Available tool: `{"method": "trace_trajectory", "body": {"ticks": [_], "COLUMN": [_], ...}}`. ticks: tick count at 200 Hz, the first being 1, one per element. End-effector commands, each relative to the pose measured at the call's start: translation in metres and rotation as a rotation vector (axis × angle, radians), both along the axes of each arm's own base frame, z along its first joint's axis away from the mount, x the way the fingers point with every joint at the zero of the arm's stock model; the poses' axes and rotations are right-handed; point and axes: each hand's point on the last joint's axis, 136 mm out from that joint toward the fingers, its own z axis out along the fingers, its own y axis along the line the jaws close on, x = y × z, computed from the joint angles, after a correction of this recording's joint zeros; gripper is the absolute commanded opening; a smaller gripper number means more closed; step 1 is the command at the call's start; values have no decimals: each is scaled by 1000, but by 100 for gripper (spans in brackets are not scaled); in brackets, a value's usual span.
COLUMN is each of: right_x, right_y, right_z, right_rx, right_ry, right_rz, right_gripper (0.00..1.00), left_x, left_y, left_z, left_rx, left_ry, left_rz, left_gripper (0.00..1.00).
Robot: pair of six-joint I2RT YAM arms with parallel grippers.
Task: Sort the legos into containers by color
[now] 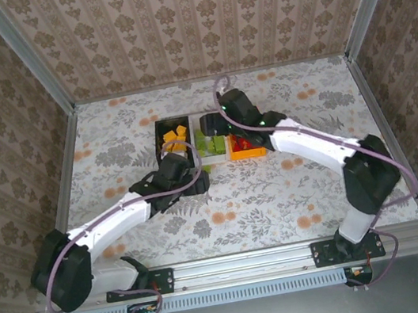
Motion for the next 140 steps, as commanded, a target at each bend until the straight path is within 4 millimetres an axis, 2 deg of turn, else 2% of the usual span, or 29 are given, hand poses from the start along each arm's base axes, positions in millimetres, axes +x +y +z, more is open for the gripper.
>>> {"method": "trace_trajectory", "body": {"ticks": [1,20,27,34,66,104,140], "right_x": [-23,-45,-52,-60,-81,-85,-83], "right_y": [-9,-24,-30,-38,-65,-77,-79], "right_z": [8,1,-9,-5,-21,-23,-16], "right_rx": [50,58,43,48,14,9,17], "right_ry": [-23,-16,1,-11,-5,-7,-26], "right_rz": [3,1,-4,-10,-57,-80,-83], "right_gripper": [81,82,82,82,83,83,83], "left_x": [11,14,14,15,15,9,18], "left_y": [-18,-30,-34,-38,-59,-83,-72], "left_z": [12,8,6,4,-11,-34,-57], "left_rx": [24,56,68,80,149,212,283], "left_ry": [-63,-73,-77,-86,-147,-188,-181], "left_rz": [-53,-80,-88,-97,-174,-241,-166], "left_gripper": [100,100,100,100,96,89,80]}}
